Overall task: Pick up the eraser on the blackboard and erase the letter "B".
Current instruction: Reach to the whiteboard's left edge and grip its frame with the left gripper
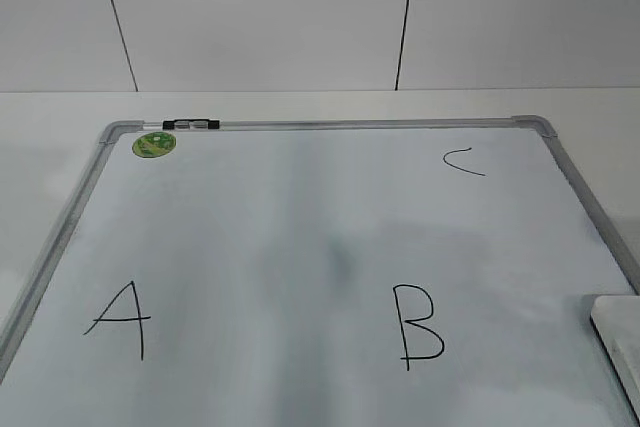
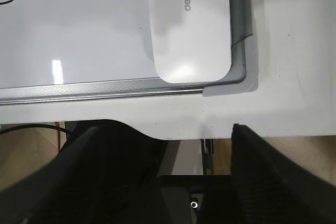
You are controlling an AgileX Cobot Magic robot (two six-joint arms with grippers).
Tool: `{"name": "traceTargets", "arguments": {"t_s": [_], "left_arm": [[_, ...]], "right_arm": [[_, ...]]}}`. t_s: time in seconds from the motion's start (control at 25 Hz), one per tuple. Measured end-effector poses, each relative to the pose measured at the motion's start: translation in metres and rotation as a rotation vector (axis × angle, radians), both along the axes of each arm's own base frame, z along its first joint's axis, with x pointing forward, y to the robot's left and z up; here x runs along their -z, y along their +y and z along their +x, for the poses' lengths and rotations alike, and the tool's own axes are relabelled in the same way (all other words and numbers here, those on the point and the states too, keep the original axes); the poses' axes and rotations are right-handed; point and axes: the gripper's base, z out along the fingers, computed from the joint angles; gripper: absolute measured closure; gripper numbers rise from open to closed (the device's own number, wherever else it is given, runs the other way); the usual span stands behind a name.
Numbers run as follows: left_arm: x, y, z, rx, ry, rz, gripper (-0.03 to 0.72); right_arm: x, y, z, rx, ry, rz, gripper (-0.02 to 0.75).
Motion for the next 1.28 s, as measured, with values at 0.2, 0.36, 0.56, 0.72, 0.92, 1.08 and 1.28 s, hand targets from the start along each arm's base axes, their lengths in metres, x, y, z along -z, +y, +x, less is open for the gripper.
{"name": "traceTargets", "arguments": {"t_s": [0.2, 0.36, 0.56, 0.72, 0.92, 1.08, 1.28], "left_arm": [[0.007, -0.001, 0.047, -0.001, 0.037, 0.04, 0.45], [0.014, -0.003, 0.079, -0.001, 0.066, 0.047, 0.45], [0.028, -0.006, 0.117, 0.016, 0.086, 0.055, 0.45], [0.05, -0.008, 0.142, 0.016, 0.138, 0.059, 0.45], [0.076, -0.009, 0.164, 0.016, 0.19, 0.064, 0.45], [0.09, -0.01, 0.174, 0.015, 0.211, 0.066, 0.45], [0.108, -0.011, 0.181, 0.012, 0.238, 0.065, 0.45]], "right_arm": [[0.0, -0.001, 0.0, -0.006, 0.0, -0.017, 0.167], [0.001, -0.001, 0.001, -0.006, 0.009, -0.018, 0.167], [0.003, -0.001, 0.003, -0.006, 0.022, -0.02, 0.167], [0.003, -0.001, 0.005, -0.008, 0.028, -0.021, 0.167], [0.003, -0.001, 0.005, -0.008, 0.028, -0.021, 0.167], [0.003, -0.001, 0.005, -0.008, 0.028, -0.021, 0.166], [0.003, -0.001, 0.005, -0.008, 0.028, -0.021, 0.167]]}}
